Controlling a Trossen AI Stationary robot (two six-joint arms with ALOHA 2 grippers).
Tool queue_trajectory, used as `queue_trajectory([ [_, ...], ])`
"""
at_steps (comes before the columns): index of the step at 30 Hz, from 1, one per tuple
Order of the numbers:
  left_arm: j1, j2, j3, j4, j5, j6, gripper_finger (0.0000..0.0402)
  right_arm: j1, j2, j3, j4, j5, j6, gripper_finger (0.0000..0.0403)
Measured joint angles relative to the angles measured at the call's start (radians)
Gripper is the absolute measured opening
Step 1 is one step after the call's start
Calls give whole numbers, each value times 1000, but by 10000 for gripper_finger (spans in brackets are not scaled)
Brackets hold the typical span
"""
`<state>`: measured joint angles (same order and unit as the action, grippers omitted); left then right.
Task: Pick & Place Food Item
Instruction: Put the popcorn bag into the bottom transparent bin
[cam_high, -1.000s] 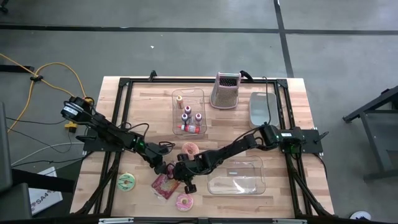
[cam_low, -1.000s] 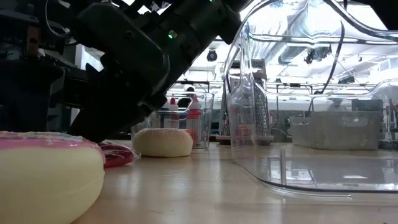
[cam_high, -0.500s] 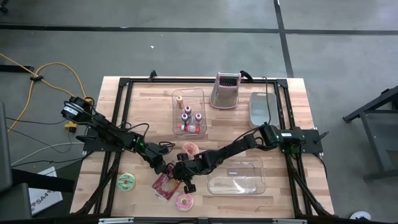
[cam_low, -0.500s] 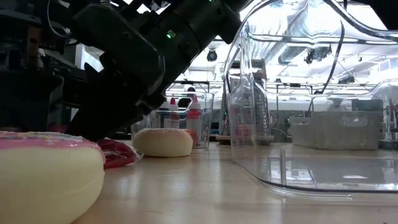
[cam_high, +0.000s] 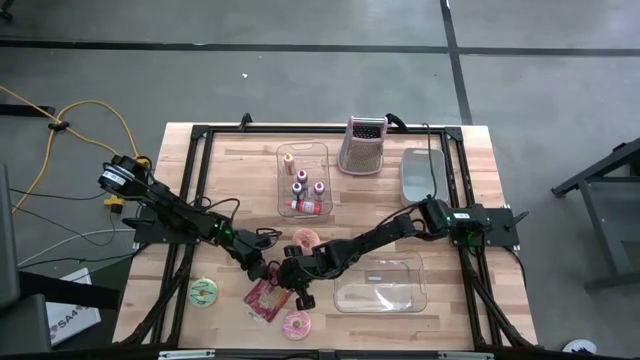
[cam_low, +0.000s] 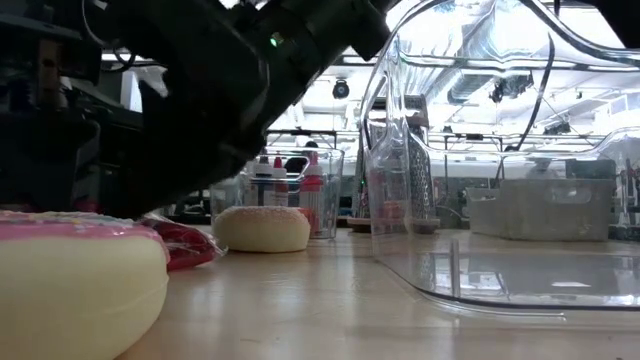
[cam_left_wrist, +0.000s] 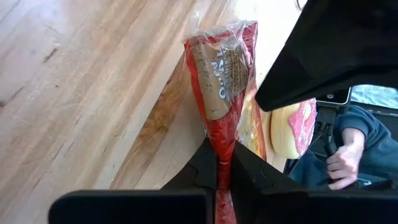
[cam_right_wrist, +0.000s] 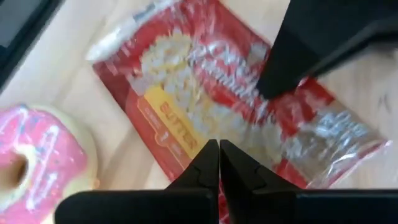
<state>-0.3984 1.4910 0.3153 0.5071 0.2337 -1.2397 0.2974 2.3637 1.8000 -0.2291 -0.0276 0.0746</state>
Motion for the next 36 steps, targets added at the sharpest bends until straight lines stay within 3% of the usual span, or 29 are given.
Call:
queue_trajectory([
  [16, 5, -25, -1, 54, 1, 52, 11, 38, -218, 1, -69, -4, -26, 2],
  [26, 43, -43, -3, 78, 20, 108, 11, 66, -258, 0, -139, 0, 24, 2],
  [36, 104, -205, -2, 51, 93, 183, 11, 66, -257, 0, -251, 2, 90, 2],
])
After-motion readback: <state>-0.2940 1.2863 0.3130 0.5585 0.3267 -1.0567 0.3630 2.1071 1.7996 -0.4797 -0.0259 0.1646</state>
